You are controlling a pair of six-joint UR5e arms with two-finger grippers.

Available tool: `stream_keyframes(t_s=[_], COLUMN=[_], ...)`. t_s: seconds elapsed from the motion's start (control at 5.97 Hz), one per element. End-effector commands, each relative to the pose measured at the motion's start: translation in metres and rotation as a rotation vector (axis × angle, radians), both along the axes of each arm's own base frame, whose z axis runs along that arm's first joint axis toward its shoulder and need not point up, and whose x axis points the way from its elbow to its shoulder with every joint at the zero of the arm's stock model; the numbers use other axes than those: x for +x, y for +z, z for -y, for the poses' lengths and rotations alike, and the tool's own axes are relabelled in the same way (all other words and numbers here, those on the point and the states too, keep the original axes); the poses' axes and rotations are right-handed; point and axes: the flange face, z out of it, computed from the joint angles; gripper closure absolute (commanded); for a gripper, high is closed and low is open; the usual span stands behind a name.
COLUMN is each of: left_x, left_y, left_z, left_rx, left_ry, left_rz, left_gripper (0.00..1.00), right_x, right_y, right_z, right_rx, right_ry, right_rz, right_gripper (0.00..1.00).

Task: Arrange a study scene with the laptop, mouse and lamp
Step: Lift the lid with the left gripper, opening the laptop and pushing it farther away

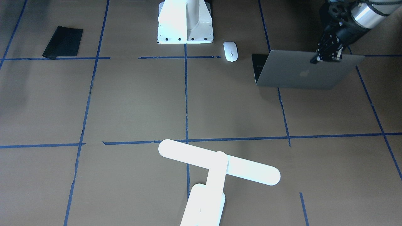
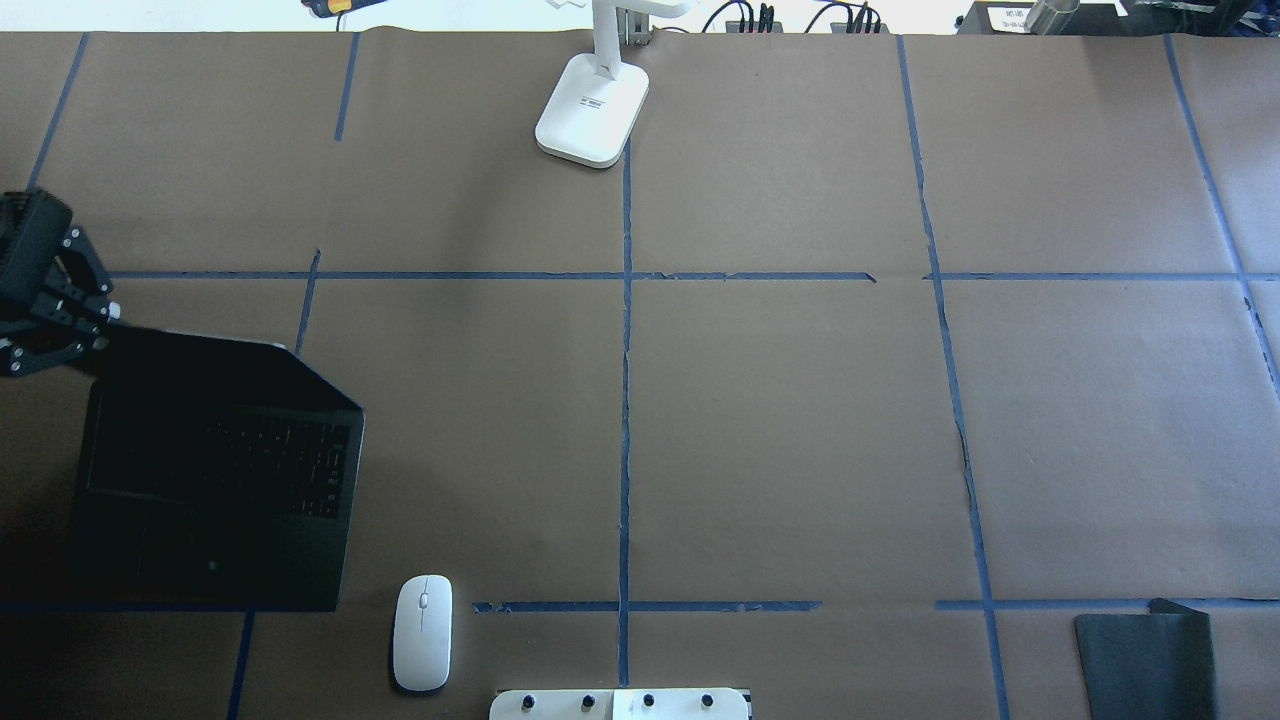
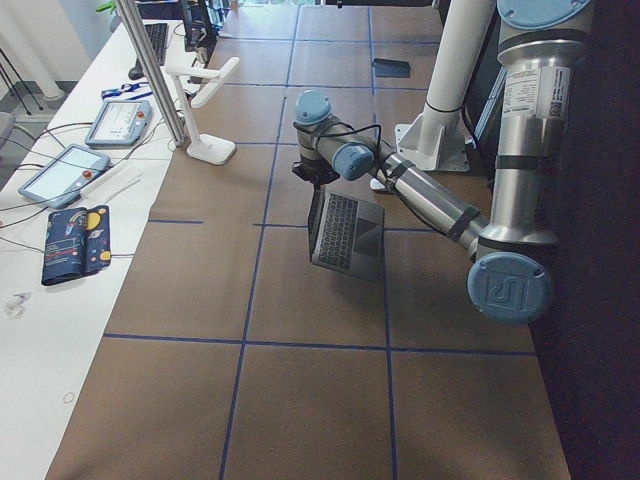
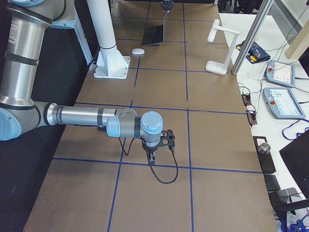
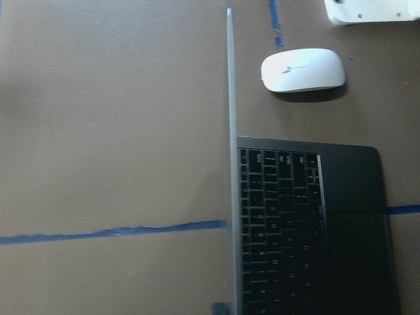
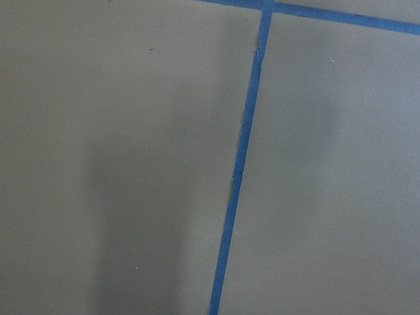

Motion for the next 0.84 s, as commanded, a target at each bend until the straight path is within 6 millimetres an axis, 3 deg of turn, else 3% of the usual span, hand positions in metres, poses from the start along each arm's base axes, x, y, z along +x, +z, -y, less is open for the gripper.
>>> stream_keyframes(t_s=[0.0, 0.34, 0.67], left_x=[0.033, 0.077, 0.11], left_y=[-0.027, -0.085, -0.12], left_z=[0.078, 0.152, 0.197], left_rx=[0.016, -0.039, -0.082], left_ry=[-0.016, -0.064, -0.078], left_rz=[-0.001, -0.027, -0.025], left_gripper=[1.0, 1.0, 1.0], right_x=[0.0, 0.0, 0.0], right_y=[0.0, -0.001, 0.0], right_z=[-0.001, -0.001, -0.001], right_rx=[0.0, 0.0, -0.003], right_ry=[0.0, 0.001, 0.001], right_rz=[0.001, 0.001, 0.001], right_gripper=[0.0, 0.0, 0.0])
